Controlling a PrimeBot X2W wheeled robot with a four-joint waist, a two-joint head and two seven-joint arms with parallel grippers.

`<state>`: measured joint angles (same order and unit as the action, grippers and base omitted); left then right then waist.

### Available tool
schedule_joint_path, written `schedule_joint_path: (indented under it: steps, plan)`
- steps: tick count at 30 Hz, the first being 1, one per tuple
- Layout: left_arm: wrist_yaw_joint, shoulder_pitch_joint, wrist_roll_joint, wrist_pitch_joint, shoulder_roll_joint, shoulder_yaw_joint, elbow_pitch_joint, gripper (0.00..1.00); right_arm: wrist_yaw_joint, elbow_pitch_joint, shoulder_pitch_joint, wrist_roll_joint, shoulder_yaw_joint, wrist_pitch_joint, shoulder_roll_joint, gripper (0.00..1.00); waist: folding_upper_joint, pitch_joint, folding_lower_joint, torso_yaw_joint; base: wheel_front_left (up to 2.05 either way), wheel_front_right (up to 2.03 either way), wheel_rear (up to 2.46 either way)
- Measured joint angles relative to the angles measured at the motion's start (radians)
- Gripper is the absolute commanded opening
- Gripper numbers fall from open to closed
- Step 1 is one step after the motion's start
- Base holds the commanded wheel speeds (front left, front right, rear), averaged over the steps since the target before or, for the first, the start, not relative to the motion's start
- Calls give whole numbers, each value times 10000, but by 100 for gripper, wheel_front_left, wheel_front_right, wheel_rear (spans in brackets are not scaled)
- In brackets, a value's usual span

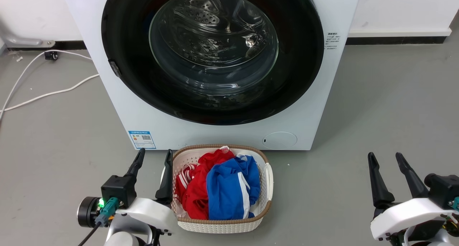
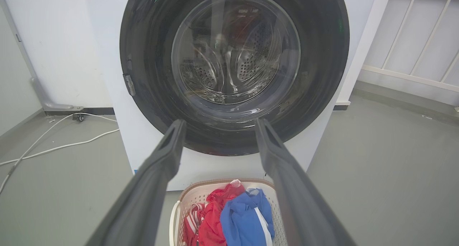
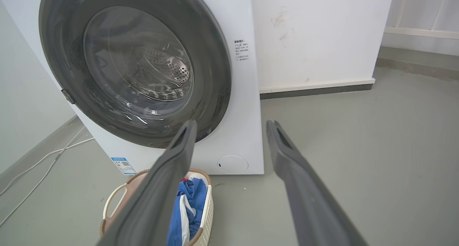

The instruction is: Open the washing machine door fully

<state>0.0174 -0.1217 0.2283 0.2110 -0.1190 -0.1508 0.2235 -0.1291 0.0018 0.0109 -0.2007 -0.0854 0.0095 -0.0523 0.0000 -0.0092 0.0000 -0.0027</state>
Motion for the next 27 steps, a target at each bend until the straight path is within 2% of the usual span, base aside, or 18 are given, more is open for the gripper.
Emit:
schedule_joint_path:
  steps: [27]
  plan:
    - [0,-145,-1183,491,19,-207,608,100,-17,-15,99,1220,73,-267,2,100,0,-58,0,42,0,0,0]
